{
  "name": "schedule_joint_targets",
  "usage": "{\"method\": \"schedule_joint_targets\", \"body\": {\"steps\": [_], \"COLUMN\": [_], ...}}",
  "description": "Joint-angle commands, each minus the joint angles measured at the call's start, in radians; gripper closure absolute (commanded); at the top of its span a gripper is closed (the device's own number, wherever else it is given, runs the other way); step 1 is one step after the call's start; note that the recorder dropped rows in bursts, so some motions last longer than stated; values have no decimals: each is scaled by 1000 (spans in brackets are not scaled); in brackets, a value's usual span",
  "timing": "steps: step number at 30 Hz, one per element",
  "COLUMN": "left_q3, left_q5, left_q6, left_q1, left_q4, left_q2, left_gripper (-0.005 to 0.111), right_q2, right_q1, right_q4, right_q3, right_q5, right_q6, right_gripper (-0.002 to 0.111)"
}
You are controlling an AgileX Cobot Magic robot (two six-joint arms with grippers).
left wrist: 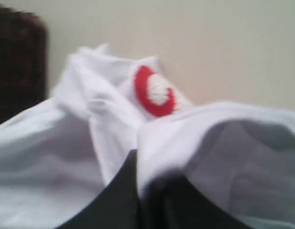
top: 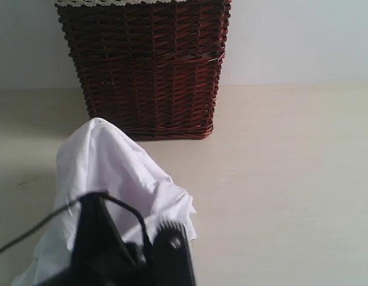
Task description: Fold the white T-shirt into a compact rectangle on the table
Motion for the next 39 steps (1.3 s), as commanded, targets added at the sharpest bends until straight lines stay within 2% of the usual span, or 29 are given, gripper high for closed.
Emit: {"method": "schedule_joint_targets", "body": {"steps": [1, 2, 10, 12, 18, 26, 30, 36, 39], "left_q3": [-65, -83, -266, -330, -493, -502, -523, -688, -776], "left_q5": [362, 400, 400, 361, 183, -45, -190, -199, -184], "left_q6": [58, 61, 108, 108, 108, 27, 25, 25, 25], "left_q1": [-7, -7, -7, -7, 15, 95, 130, 130, 130], "left_q4": [14, 43, 397, 457, 433, 367, 367, 357, 282], "left_q2": [-220, -271, -581, -627, -655, -544, -460, -408, -422], "left_gripper": [107, 107, 107, 107, 107, 107, 107, 107, 107], "right_q2": [-5, -5, -5, -5, -5, -5, -7, -13, -15], "right_q1": [-6, -6, -6, -6, -6, -8, -51, -146, -164], "right_q4": [3, 3, 3, 3, 3, 3, 3, 3, 3], "right_q3": [-7, -7, -7, -7, -7, -7, -7, -7, -7], "right_q5": [1, 1, -29, -32, -34, -46, -48, -64, -62], "right_q6": [-8, -8, -8, -7, -7, -7, -7, 28, 28], "right_gripper": [108, 108, 108, 108, 108, 108, 108, 108, 108]}}
